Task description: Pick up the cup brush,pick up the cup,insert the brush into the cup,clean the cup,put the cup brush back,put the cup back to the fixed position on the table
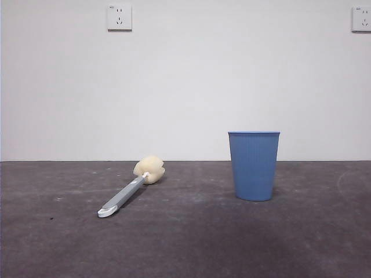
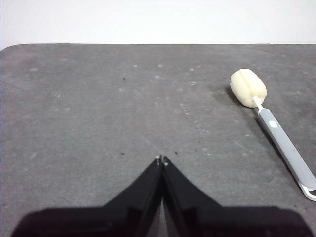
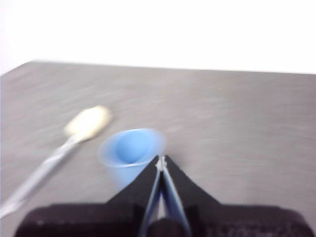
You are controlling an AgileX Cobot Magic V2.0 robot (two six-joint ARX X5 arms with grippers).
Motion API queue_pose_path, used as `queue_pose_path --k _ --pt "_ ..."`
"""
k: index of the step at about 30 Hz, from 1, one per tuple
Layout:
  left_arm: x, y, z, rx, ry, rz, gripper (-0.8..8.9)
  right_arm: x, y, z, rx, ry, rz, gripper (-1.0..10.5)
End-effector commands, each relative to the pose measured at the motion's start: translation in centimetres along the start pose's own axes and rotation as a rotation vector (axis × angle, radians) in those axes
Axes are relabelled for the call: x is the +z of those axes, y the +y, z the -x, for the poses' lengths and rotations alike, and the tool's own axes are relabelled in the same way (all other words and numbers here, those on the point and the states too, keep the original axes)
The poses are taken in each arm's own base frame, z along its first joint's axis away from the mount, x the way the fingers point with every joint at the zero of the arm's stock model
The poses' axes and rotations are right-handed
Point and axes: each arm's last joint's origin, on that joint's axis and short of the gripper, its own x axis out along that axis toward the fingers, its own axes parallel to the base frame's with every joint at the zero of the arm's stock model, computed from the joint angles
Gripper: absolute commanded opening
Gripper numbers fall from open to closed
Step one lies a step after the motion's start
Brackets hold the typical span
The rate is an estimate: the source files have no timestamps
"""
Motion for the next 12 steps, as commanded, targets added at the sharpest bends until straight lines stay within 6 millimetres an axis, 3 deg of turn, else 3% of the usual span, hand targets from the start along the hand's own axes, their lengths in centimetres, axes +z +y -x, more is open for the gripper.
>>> queue_pose_path --k 1,12 --pt "-0.4 0.1 -0.1 0.004 0.01 0.004 -0.02 -3.1 -0.9 -0.2 -0.069 -0.042 -0.014 0.0" --pt "-0.4 0.1 -0.1 0.004 0.01 0.004 -0.02 -10.0 -2.4 0.0 -0.222 -0.115 -0.06 0.0"
